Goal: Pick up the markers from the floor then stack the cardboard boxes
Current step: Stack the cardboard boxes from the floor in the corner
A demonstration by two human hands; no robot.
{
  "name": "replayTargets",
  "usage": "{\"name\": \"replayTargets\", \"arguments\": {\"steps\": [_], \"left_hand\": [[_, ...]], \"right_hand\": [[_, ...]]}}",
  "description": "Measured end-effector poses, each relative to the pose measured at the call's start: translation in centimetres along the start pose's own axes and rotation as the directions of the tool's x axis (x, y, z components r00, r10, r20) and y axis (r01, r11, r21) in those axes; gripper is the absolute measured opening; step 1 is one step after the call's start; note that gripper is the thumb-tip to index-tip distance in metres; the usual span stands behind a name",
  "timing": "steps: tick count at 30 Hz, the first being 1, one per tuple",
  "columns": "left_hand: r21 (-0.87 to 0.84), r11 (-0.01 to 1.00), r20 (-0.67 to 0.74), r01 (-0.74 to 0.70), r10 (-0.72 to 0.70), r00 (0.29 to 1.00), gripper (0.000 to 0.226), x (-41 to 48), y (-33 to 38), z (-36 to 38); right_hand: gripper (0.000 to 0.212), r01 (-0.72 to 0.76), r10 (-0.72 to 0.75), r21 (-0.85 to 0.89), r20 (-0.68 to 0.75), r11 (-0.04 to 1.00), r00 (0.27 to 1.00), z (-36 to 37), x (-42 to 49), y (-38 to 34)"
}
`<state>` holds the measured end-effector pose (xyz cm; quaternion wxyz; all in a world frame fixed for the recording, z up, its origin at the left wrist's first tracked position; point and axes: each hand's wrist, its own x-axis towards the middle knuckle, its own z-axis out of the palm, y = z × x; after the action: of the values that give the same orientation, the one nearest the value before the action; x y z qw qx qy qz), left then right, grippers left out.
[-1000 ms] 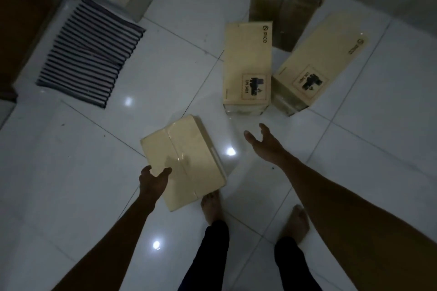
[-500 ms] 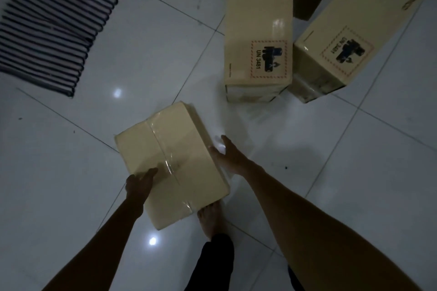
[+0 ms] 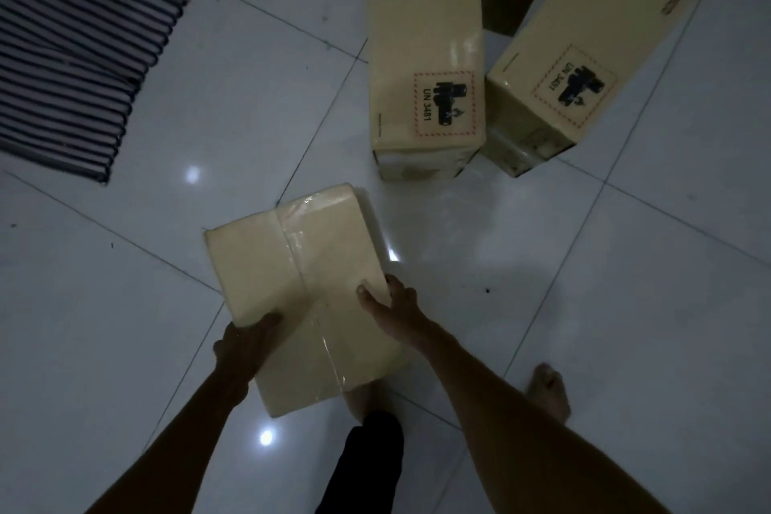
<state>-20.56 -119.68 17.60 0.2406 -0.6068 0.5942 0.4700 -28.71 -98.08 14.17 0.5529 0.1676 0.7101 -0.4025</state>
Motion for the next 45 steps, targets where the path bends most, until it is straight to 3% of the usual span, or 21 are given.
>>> {"name": "replayTargets", "arguments": {"steps": [4,8,10,13,16,18,22,25,30,34,36,41,45], "left_hand": [[0.129,0.987,0.082,-0.091,0.081,0.993,0.121,-3.7,1.8,0.7],[0.218,0.97,0.184,-0.11,0.07,0.981,0.088,-9.2,3.9,2.3],[0.262,0.956,0.241,-0.131,0.067,0.968,0.085,-11.9,4.4,3.5],[0.285,0.933,0.326,-0.221,0.122,0.938,0.065,-16.9,5.9,5.4],[0.307,0.904,0.405,-0.298,0.159,0.9,0.046,-22.1,7.5,7.5],[0.305,0.88,0.45,-0.363,0.203,0.87,0.043,-25.6,8.7,8.6],[0.321,0.833,0.496,-0.45,0.257,0.83,0.051,-32.2,11.5,10.3],[0.316,0.79,0.539,-0.525,0.306,0.785,0.051,-37.7,13.1,12.0],[0.25,0.723,0.592,-0.644,0.412,0.693,0.05,-46.1,15.4,15.2],[0.222,0.657,0.674,-0.721,0.431,0.6,0.085,-51.3,17.2,17.8],[0.215,0.62,0.725,-0.755,0.417,0.548,0.074,-54.4,18.0,18.7],[0.248,0.539,0.792,-0.805,0.365,0.489,0.104,-58.4,18.9,21.2],[0.206,0.526,0.81,-0.825,0.381,0.445,0.106,-62.4,18.9,24.5]], "right_hand": [[0.09,-0.07,0.077,0.065,-0.108,0.995,0.991,-2.0,-3.5,2.6],[0.087,-0.069,0.145,0.313,-0.226,0.947,0.963,-3.8,-8.5,6.2],[0.085,-0.028,0.144,0.385,-0.275,0.922,0.951,-5.6,-12.2,6.9],[0.053,-0.067,0.206,0.38,-0.338,0.923,0.918,-8.9,-19.5,6.1],[0.088,-0.058,0.288,0.453,-0.458,0.89,0.841,-11.5,-24.2,8.0],[0.085,-0.034,0.314,0.53,-0.449,0.847,0.837,-12.4,-24.3,12.2],[0.065,0.163,0.29,0.716,-0.465,0.678,0.836,-16.2,-32.5,9.4],[0.065,0.271,0.259,0.764,-0.493,0.586,0.831,-19.8,-38.1,8.7],[0.061,0.405,0.217,0.744,-0.582,0.531,0.783,-24.2,-45.6,9.0],[0.049,0.513,0.211,0.72,-0.654,0.468,0.726,-27.0,-51.1,10.5],[0.045,0.548,0.205,0.712,-0.673,0.44,0.71,-27.9,-53.7,11.4],[0.044,0.58,0.233,0.732,-0.671,0.358,0.704,-30.0,-58.2,13.1],[0.047,0.616,0.235,0.705,-0.703,0.351,0.671,-33.5,-61.4,14.9]]}}
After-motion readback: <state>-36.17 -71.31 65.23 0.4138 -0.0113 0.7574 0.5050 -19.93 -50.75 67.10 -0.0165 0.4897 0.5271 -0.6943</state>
